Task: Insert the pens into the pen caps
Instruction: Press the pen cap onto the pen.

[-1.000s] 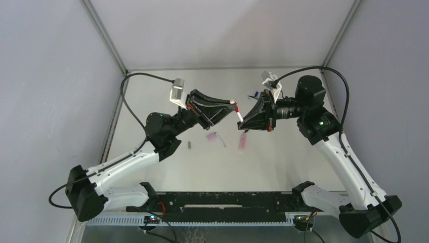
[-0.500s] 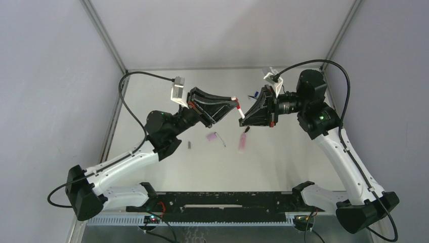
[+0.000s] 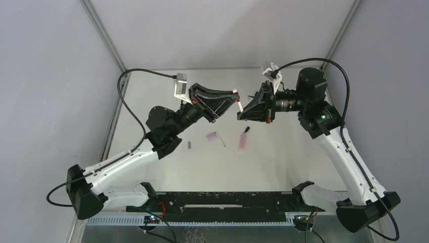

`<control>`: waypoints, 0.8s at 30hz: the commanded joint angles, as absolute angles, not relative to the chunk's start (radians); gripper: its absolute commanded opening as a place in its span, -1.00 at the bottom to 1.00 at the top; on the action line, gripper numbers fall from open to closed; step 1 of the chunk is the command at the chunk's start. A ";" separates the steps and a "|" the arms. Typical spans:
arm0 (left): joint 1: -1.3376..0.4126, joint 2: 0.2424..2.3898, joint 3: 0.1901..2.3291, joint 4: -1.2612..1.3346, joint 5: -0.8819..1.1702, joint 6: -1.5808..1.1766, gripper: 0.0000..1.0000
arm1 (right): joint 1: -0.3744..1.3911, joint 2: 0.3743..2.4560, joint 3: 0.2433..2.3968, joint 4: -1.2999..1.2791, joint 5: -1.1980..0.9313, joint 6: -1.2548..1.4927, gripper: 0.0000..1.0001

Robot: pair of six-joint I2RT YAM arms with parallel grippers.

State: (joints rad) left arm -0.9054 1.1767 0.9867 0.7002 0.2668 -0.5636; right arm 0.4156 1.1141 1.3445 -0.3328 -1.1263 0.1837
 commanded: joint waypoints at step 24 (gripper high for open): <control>-0.942 1.080 0.688 0.611 0.428 -0.666 -0.47 | 0.365 1.057 1.288 0.006 -1.155 0.289 -1.00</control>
State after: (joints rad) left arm -0.9260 1.0847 0.7383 0.7807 0.3786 -0.6769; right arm 0.3702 1.1027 1.2747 -0.0708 -1.1854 0.3458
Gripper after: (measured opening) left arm 0.195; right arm 0.030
